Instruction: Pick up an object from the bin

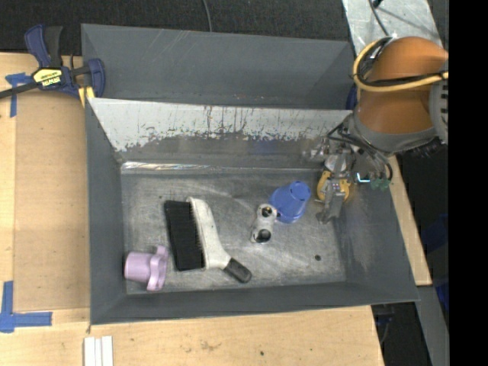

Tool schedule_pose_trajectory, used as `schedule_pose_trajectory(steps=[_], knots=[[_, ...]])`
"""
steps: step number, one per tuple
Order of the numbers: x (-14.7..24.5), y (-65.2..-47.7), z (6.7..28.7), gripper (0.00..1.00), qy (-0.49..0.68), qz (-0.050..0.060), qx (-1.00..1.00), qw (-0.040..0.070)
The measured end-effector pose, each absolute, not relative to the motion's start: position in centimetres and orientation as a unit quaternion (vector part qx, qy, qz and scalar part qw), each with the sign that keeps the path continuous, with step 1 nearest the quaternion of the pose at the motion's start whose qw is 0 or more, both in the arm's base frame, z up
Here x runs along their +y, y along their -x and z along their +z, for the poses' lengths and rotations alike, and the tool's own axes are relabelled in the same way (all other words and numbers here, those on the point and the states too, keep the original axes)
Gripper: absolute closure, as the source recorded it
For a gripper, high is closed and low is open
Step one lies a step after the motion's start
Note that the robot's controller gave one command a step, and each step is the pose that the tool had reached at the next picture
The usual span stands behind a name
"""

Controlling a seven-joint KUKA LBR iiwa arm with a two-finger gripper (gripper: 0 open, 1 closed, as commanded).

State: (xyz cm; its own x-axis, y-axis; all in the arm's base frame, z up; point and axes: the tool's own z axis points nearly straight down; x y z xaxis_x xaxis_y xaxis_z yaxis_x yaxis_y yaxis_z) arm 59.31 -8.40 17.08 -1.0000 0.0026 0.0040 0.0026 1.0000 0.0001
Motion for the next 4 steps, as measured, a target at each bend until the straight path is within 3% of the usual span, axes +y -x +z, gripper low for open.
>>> schedule_pose_trajectory(steps=[1, 2, 3, 4], knots=[[-8.4, -59.4, 17.5, 0.0, 0.0, 0.0, -1.0, -0.001], [-8.1, -60.4, 12.6, 0.0, -0.077, 0.001, -0.997, -0.003], [-7.3, -60.2, 10.0, 0.0, -0.158, 0.0, -0.987, 0.0], [-7.3, -61.6, 11.6, 0.0, -0.174, 0.001, -0.985, -0.002]])
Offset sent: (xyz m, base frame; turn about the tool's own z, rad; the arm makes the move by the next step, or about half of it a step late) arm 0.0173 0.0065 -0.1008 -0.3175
